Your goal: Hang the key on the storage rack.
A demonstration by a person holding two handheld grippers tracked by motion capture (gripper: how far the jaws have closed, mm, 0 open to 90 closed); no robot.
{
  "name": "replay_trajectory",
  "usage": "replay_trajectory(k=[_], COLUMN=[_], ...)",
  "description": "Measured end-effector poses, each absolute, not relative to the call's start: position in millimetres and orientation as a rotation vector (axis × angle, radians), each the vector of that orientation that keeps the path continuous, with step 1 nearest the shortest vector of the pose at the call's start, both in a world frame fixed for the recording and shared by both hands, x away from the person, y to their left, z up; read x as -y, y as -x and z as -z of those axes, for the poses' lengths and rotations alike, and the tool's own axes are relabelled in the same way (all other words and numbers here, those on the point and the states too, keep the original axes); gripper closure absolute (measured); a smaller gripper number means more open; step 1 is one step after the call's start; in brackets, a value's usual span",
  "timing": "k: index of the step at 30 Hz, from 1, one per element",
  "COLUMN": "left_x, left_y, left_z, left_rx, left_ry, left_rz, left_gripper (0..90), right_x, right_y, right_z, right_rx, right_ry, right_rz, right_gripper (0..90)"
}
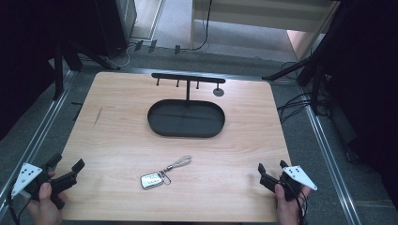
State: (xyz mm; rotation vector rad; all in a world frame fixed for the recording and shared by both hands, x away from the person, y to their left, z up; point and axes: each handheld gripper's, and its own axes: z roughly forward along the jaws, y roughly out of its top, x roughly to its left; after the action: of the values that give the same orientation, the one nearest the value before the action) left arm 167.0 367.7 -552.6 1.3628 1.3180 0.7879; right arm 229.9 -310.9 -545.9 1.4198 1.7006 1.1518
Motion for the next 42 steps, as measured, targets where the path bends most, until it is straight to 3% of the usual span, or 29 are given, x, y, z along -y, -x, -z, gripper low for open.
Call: replay_trajectory(k=[4, 6, 25, 42], left_x=[-365, -363, -320, -253], left_y=[-168, -170, -180, -204], left_z=[551, 549, 512, 484], left_rx=[-1.338, -1.346, -1.241, -1.124], left_ry=[-1.374, -1.402, -1.539, -1.984], left_rz=[-0.807, -0.814, -0.744, -0.635], left_gripper=[11.0, 15.9, 15.3, 15.2], right_x=[311, 311, 310, 311], right_y=[-230, -230, -230, -230], right_z=[546, 546, 546, 546], right_rx=[-1.706, -1.708, -1.712, -1.702], right_ry=[-1.416, -1.416, -1.415, -1.416], right_rz=[-1.149, -1.151, -1.148, -1.156], right_gripper=[13.1, 13.1, 13.1, 13.1])
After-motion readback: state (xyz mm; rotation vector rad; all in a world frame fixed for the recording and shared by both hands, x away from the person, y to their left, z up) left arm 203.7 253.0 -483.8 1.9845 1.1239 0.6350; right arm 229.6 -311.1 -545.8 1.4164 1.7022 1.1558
